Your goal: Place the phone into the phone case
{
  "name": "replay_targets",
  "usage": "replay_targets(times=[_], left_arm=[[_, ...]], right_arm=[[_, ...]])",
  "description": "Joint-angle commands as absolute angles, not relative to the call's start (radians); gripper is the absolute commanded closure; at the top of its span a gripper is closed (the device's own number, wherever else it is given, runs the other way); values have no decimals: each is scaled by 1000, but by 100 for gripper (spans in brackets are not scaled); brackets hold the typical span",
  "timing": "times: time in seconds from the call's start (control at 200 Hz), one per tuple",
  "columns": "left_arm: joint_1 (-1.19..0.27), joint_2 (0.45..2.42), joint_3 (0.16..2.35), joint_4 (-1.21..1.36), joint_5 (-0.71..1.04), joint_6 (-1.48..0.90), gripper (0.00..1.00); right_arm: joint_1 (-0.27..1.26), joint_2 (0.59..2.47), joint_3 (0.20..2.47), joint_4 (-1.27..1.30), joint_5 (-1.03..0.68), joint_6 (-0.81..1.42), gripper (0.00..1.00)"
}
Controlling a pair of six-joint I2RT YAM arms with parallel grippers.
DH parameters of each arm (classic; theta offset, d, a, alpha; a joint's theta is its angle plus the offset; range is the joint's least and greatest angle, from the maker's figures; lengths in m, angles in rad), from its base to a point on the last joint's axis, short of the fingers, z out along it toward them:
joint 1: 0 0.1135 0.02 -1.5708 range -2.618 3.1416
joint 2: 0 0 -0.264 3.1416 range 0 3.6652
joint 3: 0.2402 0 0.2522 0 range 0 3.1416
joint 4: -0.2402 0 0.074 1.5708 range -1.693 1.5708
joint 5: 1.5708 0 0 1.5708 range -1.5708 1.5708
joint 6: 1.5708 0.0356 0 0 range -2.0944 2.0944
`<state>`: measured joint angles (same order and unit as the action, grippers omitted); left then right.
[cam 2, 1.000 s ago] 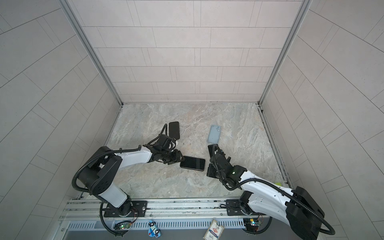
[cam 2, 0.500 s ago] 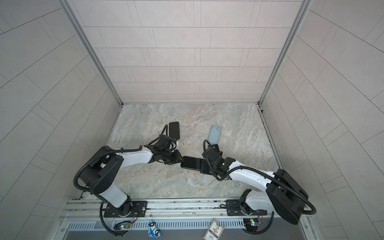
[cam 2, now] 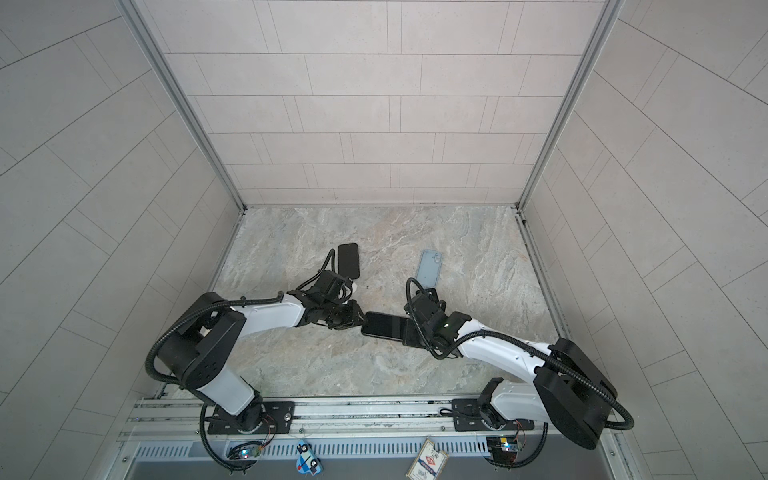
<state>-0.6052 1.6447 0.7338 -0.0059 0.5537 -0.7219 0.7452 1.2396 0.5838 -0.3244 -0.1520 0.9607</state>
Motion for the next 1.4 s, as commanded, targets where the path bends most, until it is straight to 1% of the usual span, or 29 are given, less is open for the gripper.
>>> replay_targets(times=[0.0,0.105,0.205,0.515,0.6,0.841,1.121,1.396], left_arm=[[-612,1617,724,-1,558,-721,73],[-611,1615,724,-4,560,-720,73],[-611,1608,722,-8,561,-719,73],[-610,1597,715,-9,563,-719,73],[-610,1593,714,-9,564,-719,73],[-611,1586,712,-13,565,-719,73],[-611,1589,713,-11,566,-719,73],[-611,1591,705,-11,561,-719,72]], right_arm=[[743,1259,604,-354,-138,947,96],[742,1276,614,-354,-131,943,96],[738,1281,613,-357,-121,943,92],[733,1320,613,-327,-140,944,92],[733,1328,613,-321,-144,945,89],[734,1270,613,-349,-107,953,86],[733,1234,610,-333,-104,961,88],[733,1306,614,-307,-128,965,88]])
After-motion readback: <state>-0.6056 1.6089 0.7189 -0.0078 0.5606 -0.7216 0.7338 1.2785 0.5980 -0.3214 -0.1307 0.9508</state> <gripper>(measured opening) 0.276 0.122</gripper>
